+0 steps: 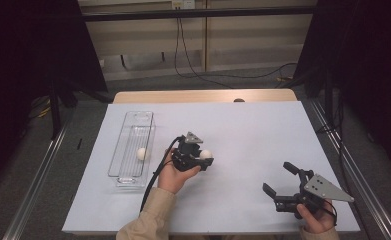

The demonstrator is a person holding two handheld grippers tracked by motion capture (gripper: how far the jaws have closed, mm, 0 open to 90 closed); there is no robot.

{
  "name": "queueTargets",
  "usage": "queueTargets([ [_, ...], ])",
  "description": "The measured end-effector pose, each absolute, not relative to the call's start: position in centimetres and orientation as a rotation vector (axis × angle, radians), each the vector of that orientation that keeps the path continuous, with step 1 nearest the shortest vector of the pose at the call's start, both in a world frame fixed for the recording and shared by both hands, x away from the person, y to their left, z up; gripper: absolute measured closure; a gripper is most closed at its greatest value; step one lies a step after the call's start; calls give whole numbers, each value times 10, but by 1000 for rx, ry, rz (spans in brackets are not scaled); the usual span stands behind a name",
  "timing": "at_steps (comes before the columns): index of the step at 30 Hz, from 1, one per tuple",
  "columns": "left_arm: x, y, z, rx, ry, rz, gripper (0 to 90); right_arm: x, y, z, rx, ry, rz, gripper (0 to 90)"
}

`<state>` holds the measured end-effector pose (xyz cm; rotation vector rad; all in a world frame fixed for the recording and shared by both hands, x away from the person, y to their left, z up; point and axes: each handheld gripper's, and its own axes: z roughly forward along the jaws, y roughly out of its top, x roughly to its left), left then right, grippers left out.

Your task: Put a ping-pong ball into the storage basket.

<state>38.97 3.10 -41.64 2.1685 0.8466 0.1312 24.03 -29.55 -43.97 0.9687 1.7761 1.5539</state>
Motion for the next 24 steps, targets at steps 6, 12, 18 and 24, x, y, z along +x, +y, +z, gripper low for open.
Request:
queueTargets([
  [6, 390, 36, -413, 2159, 859, 142, 509, 240, -295, -440, 969, 1777, 1555, 17],
  [12, 390, 41, -411, 2150, 867, 143, 509, 240, -295, -440, 967, 1778, 1553, 17],
  [18, 391, 47, -407, 2139, 879, 151, 509, 240, -295, -440, 967, 1778, 1554, 17],
  [24, 391, 53, -404, 2126, 895, 164, 510, 240, -295, -440, 967, 1779, 1554, 17],
])
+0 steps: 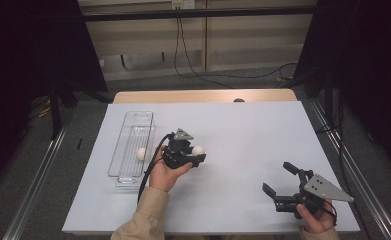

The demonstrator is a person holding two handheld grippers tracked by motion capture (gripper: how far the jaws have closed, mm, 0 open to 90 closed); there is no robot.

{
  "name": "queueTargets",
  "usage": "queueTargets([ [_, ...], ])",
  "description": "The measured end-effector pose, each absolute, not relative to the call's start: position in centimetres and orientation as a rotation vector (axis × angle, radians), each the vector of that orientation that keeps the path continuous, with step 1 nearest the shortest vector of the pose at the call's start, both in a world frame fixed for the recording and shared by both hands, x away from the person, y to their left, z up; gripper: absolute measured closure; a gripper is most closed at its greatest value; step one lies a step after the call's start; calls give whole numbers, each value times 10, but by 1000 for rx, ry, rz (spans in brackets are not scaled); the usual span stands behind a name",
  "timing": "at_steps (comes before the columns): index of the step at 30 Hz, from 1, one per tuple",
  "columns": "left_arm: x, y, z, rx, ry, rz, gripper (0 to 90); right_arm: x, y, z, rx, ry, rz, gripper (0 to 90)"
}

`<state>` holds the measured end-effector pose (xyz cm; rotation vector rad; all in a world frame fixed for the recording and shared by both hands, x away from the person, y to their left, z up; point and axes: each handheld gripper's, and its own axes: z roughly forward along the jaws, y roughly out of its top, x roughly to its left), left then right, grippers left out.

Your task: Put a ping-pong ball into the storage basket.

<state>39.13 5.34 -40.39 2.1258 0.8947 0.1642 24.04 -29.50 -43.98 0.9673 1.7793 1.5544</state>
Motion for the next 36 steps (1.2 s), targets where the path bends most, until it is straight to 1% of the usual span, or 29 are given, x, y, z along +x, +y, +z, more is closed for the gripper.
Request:
queueTargets([
  [36, 393, 84, -393, 2092, 954, 196, 510, 240, -295, -439, 965, 1778, 1557, 17],
])
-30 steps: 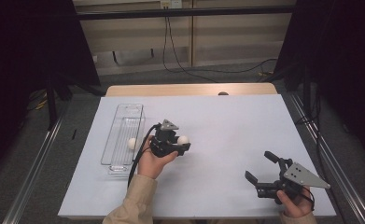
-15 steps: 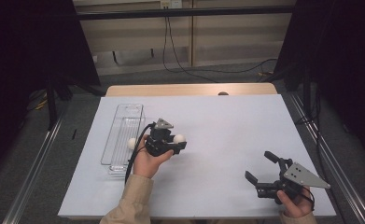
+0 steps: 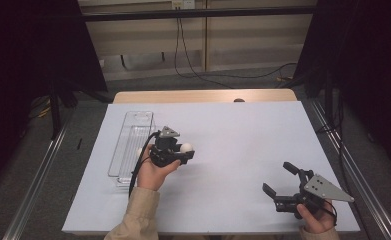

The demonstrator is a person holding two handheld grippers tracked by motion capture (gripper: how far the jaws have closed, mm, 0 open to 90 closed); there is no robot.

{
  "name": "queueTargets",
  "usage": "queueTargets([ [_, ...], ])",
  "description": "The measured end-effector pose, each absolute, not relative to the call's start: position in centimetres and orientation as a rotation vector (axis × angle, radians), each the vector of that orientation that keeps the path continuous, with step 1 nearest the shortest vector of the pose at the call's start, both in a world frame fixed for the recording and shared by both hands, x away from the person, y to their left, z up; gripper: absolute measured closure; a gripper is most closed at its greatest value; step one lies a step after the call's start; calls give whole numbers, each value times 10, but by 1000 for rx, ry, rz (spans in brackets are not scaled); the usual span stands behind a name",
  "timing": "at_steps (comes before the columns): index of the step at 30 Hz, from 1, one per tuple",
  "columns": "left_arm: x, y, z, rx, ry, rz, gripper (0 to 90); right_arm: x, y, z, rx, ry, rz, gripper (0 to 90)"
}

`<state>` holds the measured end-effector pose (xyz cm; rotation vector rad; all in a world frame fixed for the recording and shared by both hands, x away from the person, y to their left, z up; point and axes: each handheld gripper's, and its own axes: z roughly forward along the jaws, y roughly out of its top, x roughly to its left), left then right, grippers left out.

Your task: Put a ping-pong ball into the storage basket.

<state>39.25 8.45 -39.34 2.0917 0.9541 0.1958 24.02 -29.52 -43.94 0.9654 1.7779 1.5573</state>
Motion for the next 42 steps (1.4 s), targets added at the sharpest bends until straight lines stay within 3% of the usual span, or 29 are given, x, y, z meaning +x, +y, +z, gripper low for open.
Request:
queueTargets([
  [42, 394, 118, -382, 2036, 1029, 215, 509, 240, -295, -439, 958, 1782, 1554, 17],
])
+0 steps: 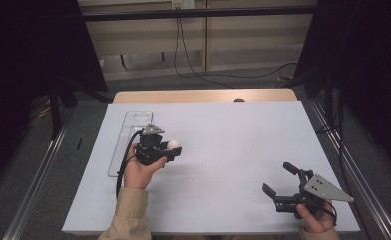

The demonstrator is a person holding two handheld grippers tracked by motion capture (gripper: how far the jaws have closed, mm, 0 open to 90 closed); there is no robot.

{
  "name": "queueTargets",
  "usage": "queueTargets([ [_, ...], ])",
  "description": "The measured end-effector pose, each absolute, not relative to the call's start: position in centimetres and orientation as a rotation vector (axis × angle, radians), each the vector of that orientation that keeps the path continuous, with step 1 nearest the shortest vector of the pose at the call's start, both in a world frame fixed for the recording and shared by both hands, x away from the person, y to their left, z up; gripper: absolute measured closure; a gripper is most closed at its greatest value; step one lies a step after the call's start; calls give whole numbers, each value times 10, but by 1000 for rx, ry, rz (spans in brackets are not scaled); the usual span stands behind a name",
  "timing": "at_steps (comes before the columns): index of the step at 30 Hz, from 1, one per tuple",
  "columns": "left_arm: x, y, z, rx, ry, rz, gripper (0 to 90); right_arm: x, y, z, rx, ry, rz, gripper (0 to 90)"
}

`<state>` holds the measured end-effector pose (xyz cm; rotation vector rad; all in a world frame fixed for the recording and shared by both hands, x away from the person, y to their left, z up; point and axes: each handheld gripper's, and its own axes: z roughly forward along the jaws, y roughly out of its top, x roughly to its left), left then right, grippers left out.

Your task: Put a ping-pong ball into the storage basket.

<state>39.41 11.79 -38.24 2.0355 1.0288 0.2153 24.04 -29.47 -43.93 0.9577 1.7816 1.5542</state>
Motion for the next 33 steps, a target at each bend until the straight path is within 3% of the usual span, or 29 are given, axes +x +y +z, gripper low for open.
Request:
queueTargets([
  [33, 395, 139, -376, 2016, 1065, 244, 510, 240, -294, -439, 959, 1785, 1556, 17],
])
